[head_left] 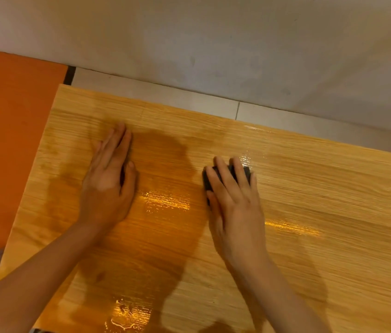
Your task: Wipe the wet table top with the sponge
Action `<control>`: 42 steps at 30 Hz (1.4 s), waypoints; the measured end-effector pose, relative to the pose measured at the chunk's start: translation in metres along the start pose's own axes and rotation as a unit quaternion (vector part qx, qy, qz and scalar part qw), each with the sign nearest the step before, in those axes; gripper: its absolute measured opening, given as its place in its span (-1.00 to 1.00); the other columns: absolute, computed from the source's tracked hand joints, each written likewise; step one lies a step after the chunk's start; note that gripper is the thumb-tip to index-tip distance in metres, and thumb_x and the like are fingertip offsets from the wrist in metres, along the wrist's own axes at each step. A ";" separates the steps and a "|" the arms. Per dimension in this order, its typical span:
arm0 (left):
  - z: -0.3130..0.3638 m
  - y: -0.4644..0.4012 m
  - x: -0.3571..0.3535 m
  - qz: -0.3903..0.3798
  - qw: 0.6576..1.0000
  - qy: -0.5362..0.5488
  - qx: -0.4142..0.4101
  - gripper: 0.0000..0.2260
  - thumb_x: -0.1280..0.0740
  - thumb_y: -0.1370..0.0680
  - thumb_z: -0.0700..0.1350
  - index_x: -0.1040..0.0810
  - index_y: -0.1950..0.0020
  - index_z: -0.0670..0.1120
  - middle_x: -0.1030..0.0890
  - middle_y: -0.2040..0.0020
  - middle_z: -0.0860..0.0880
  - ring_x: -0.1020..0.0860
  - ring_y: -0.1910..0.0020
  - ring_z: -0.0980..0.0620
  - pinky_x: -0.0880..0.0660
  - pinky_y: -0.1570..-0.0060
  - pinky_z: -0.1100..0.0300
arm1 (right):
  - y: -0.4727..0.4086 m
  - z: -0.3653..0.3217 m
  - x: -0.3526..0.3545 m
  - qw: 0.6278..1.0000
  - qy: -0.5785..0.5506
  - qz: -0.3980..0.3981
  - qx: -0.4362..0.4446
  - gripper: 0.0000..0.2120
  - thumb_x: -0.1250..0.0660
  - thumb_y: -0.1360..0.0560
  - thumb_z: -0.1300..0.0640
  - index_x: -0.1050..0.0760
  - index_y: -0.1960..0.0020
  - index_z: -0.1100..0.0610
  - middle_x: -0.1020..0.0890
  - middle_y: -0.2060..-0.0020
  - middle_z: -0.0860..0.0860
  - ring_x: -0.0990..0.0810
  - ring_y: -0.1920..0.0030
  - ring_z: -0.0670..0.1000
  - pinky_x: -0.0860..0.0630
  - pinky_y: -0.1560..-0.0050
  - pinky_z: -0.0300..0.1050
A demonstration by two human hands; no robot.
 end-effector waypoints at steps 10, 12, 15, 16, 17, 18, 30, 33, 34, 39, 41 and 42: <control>-0.002 0.001 -0.001 -0.021 1.000 -0.004 0.018 -0.50 -0.09 -0.69 -0.07 -0.17 -0.63 -0.14 -0.15 -0.65 -0.05 -0.13 -0.63 0.00 -0.09 -0.60 -0.03 | 0.013 -0.030 -0.012 0.999 0.036 0.014 -0.021 -0.57 -0.03 -0.66 0.05 -0.27 -0.51 0.05 -0.22 -0.53 -0.03 -0.01 -0.57 0.03 0.00 -0.53 0.17; -0.003 0.000 0.000 -0.027 0.999 -0.010 0.027 -0.49 -0.06 -0.69 -0.03 -0.15 -0.64 -0.12 -0.13 -0.65 -0.03 -0.08 -0.64 0.03 -0.09 -0.60 0.03 | 0.012 -0.033 -0.015 0.999 0.046 0.013 -0.005 -0.57 -0.02 -0.67 0.04 -0.28 -0.51 0.05 -0.23 -0.53 -0.04 -0.03 -0.57 0.03 0.02 -0.54 0.13; -0.003 -0.001 0.000 -0.036 0.999 -0.015 0.025 -0.48 -0.04 -0.69 -0.02 -0.13 -0.65 -0.12 -0.11 -0.66 -0.04 -0.04 -0.64 0.04 -0.04 -0.60 0.09 | -0.052 -0.038 -0.024 0.998 0.045 0.052 0.000 -0.58 -0.03 -0.66 0.05 -0.34 -0.48 0.10 -0.31 -0.50 0.03 -0.11 -0.55 0.08 0.06 -0.55 0.06; -0.003 0.000 0.000 -0.038 0.999 -0.015 0.024 -0.48 -0.04 -0.69 -0.02 -0.12 -0.65 -0.13 -0.10 -0.66 -0.04 -0.04 -0.64 0.04 -0.02 -0.61 0.11 | -0.075 -0.041 -0.027 0.996 0.041 0.073 -0.022 -0.59 -0.05 -0.66 0.06 -0.36 -0.46 0.11 -0.33 -0.49 0.05 -0.14 -0.54 0.09 0.06 -0.55 0.05; -0.003 0.000 -0.001 -0.040 0.999 -0.016 0.024 -0.48 -0.04 -0.69 -0.02 -0.12 -0.65 -0.13 -0.09 -0.66 -0.04 -0.03 -0.64 0.04 0.01 -0.61 0.15 | -0.092 -0.045 -0.031 0.994 0.035 0.089 -0.052 -0.60 -0.06 -0.66 0.06 -0.37 -0.46 0.12 -0.34 -0.49 0.05 -0.14 -0.54 0.09 0.06 -0.54 0.05; -0.004 0.001 -0.001 -0.041 0.999 -0.018 0.026 -0.48 -0.03 -0.69 -0.02 -0.12 -0.65 -0.13 -0.09 -0.66 -0.04 -0.03 -0.64 0.04 0.04 -0.60 0.19 | -0.102 -0.051 -0.034 0.992 0.030 0.093 -0.076 -0.60 -0.06 -0.67 0.06 -0.36 -0.46 0.12 -0.32 -0.49 0.05 -0.13 -0.54 0.10 0.08 -0.55 0.05; -0.003 -0.001 0.000 -0.039 0.999 -0.025 0.014 -0.49 -0.02 -0.69 -0.04 -0.13 -0.64 -0.16 -0.11 -0.66 -0.09 -0.06 -0.64 -0.02 0.07 -0.60 0.20 | -0.046 0.029 0.023 0.955 0.093 0.148 -0.239 -0.53 0.03 -0.68 0.06 -0.17 -0.55 0.20 -0.17 -0.55 0.09 -0.01 -0.57 0.15 0.04 -0.54 0.17; -0.003 -0.001 0.001 -0.046 0.999 -0.013 0.019 -0.48 -0.03 -0.69 -0.03 -0.12 -0.65 -0.14 -0.10 -0.66 -0.07 -0.03 -0.64 0.01 0.00 -0.61 0.08 | -0.077 -0.015 -0.008 0.974 0.091 0.125 -0.164 -0.54 -0.01 -0.67 0.09 -0.19 -0.53 0.21 -0.19 -0.54 0.11 -0.05 -0.56 0.16 0.03 -0.55 0.14; -0.003 -0.001 0.002 -0.046 0.999 -0.011 0.020 -0.48 -0.04 -0.69 -0.03 -0.11 -0.65 -0.14 -0.10 -0.66 -0.06 -0.03 -0.64 0.02 -0.02 -0.61 0.06 | -0.086 -0.030 -0.018 0.983 0.084 0.104 -0.122 -0.54 -0.02 -0.67 0.08 -0.20 -0.53 0.20 -0.20 -0.54 0.11 -0.04 -0.56 0.15 0.05 -0.56 0.11; -0.001 0.000 0.001 -0.037 0.999 -0.006 0.019 -0.49 -0.05 -0.69 -0.05 -0.15 -0.64 -0.16 -0.12 -0.66 -0.05 -0.08 -0.64 -0.01 -0.06 -0.61 0.06 | -0.084 -0.005 0.001 0.995 0.088 0.046 -0.024 -0.55 0.01 -0.69 0.04 -0.21 -0.53 0.17 -0.21 -0.54 0.07 -0.03 -0.57 0.10 0.07 -0.57 0.06; 0.000 0.000 0.001 -0.035 0.999 -0.004 0.019 -0.49 -0.06 -0.69 -0.05 -0.15 -0.64 -0.16 -0.11 -0.66 -0.05 -0.09 -0.64 -0.02 -0.08 -0.60 0.02 | -0.063 0.034 0.025 0.988 0.102 0.083 -0.082 -0.56 0.01 -0.69 0.07 -0.21 -0.53 0.19 -0.23 -0.53 0.08 -0.05 -0.57 0.11 0.05 -0.57 0.07; 0.001 0.001 0.001 -0.031 0.999 -0.004 0.019 -0.48 -0.06 -0.69 -0.05 -0.15 -0.64 -0.16 -0.11 -0.66 -0.05 -0.10 -0.64 -0.01 -0.07 -0.60 0.05 | -0.056 0.051 0.036 0.983 0.099 0.098 -0.117 -0.56 0.02 -0.69 0.08 -0.20 -0.53 0.19 -0.23 -0.53 0.08 -0.04 -0.57 0.11 0.05 -0.56 0.08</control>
Point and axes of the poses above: each hand's wrist, its own y-axis away from the middle knuckle, its own x-axis out of the back of the hand, z = x × y, the point moved 1 cm from there along -y, towards the middle knuckle
